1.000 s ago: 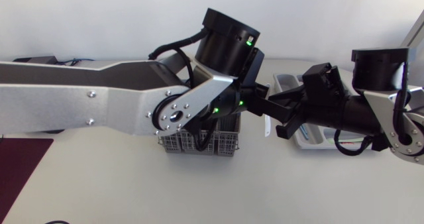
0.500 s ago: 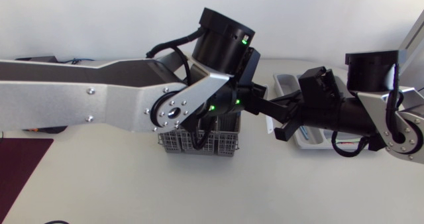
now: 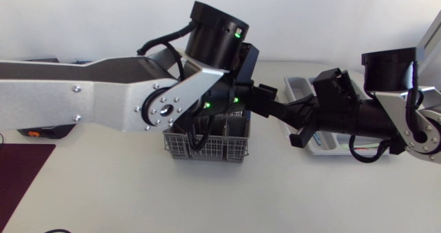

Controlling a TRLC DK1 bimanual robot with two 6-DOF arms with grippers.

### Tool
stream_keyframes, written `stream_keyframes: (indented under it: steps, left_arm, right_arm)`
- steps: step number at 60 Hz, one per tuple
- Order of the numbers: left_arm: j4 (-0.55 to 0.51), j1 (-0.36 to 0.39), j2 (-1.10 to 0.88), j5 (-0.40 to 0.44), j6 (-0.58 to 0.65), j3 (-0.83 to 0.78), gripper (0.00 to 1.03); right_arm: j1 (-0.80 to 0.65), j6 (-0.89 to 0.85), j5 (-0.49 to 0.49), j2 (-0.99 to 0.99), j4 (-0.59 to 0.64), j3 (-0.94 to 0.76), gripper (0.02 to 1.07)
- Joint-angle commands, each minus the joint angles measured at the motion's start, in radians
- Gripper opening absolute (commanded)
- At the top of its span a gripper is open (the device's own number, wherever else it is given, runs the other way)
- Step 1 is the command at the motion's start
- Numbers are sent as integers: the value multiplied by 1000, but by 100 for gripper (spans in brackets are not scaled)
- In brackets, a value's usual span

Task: Unload the cutlery basket into the drawer organizer.

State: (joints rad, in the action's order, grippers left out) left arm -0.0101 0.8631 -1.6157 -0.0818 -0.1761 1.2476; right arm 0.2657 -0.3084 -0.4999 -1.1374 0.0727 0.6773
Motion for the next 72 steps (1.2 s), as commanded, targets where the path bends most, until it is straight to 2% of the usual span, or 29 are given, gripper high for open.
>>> stream_keyframes:
  steps: [1, 7, 18, 20, 25, 38, 45, 51, 60, 68, 72]
  left_arm:
    - [88, -55, 59, -26, -13, 7, 72]
    - [90, -90, 83, -26, 0, 6, 72]
    - [79, -162, 148, -18, 6, -7, 75]
    - [78, -173, 157, -15, 9, -8, 81]
    - [71, -193, 177, -15, 21, -10, 83]
    - [52, -245, 211, -15, 113, -11, 87]
    - [39, -266, 229, -15, 145, -11, 88]
    - [25, -274, 237, -15, 187, -11, 88]
    - [-18, -259, 238, -15, 333, -36, 88]
    - [-83, -246, 232, -15, 425, -73, 88]
    - [-114, -245, 232, -16, 452, -80, 88]
  right_arm:
    - [7, -80, -60, 2, 82, -18, 8]
    - [-23, -136, -83, 4, 130, -15, 8]
    - [-140, -304, -160, -9, 289, 22, 8]
    - [-160, -334, -167, -9, 314, 27, 8]
    - [-221, -419, -190, -19, 377, 44, 8]
    - [-439, -667, -258, -114, 524, 128, 8]
    - [-556, -845, -272, -225, 638, 229, 8]
    - [-640, -992, -270, -331, 746, 335, 8]
    - [-760, -1218, -224, -527, 869, 518, 8]
    - [-830, -1413, -141, -713, 1029, 714, 8]
    - [-844, -1463, -91, -766, 1055, 763, 8]
